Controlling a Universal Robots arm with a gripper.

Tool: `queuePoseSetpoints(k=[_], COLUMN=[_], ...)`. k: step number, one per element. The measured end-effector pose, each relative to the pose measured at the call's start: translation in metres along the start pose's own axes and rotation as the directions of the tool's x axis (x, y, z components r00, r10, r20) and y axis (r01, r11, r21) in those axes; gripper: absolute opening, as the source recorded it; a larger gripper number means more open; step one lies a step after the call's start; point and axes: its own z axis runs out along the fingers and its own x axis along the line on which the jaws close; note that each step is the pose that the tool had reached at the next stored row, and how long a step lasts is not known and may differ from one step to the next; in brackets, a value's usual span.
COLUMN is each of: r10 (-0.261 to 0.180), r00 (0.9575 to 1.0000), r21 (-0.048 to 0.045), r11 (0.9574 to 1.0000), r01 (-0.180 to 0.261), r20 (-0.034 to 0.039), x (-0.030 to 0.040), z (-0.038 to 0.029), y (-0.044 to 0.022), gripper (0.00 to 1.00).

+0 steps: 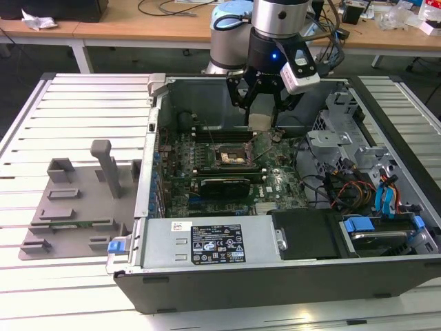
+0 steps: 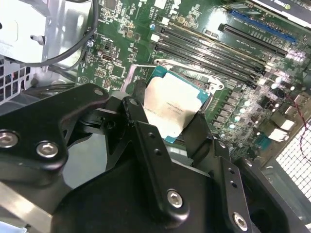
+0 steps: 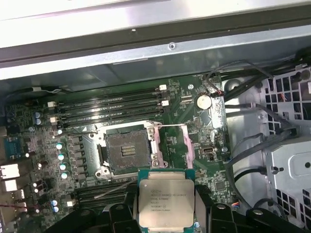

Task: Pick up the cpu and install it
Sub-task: 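Place the cpu into insertion slot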

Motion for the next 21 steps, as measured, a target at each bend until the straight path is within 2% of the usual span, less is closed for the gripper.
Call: queuePoseSetpoints(k=[6,10,17,21], r10=[0.052,0.095,0.155,0.197], r00=[0.9987,0.9954,0.9879,0.9804], r21=[0.0020,0.0042,0.0108,0.0142], r11=[0.9987,0.9954,0.9879,0.9803], r01=[-0.052,-0.095,-0.155,-0.197], r20=[-0.0016,-0.0027,-0.0030,-0.0035], x=[0.0000,0.0000,0.0000,0.0001], z=[0.0003,0.0006,0.0011,0.0014], y=[0.0000,0.0000,0.0000,0.0001], gripper=[0.55,0.55,0.55,0.55])
